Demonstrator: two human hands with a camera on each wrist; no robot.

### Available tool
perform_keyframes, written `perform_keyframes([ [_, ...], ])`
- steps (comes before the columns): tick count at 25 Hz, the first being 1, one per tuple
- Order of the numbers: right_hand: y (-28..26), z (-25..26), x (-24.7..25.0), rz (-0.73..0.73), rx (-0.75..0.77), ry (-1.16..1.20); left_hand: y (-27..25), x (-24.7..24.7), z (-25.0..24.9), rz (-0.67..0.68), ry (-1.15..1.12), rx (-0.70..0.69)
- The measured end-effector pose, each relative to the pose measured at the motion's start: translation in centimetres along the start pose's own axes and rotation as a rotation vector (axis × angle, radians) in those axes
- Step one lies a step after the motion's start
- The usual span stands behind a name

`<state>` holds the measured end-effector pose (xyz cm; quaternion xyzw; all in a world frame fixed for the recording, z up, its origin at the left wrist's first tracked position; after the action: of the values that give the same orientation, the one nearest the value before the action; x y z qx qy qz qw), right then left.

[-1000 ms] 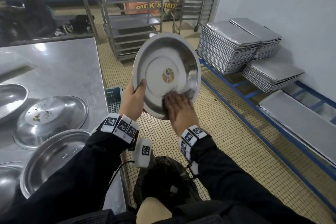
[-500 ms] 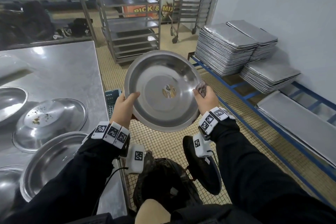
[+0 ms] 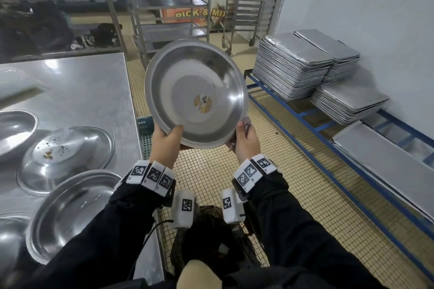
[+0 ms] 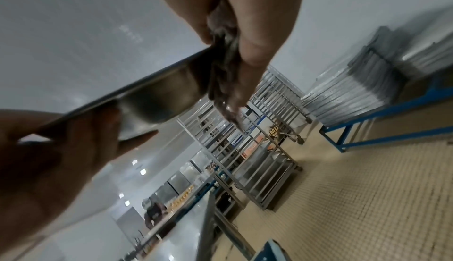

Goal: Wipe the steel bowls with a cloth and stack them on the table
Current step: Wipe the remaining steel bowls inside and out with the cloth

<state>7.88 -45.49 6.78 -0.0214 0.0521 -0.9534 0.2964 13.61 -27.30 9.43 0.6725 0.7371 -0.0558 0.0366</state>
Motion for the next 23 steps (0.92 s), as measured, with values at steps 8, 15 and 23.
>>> perform_keyframes([
  [8,-4.0,0.1,-1.8,0.280,0.544,-0.375,1.4,2.4,0.7,-0.120,0.163,-0.116],
  [15,-4.6,-3.8,-2.8,0.480,1.041,-0.935,1.4,2.2,0.0,-0.077,0.173,-0.178],
  [23,-4.9,-5.1,-3.3,0.461,0.837,-1.027,1.1,1.4,0.5,-0.039,0.179,-0.156],
])
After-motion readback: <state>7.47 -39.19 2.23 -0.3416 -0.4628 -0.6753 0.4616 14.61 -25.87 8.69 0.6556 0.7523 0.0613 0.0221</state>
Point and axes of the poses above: each hand's wrist, its own y-axis towards the middle knuckle, its own x-axis out of the back of the hand, z = x × y, the point moved 4 cm from there along y, towards the middle knuckle, and after that the axes turned 14 degrees about -z, right-handed, at the moved point
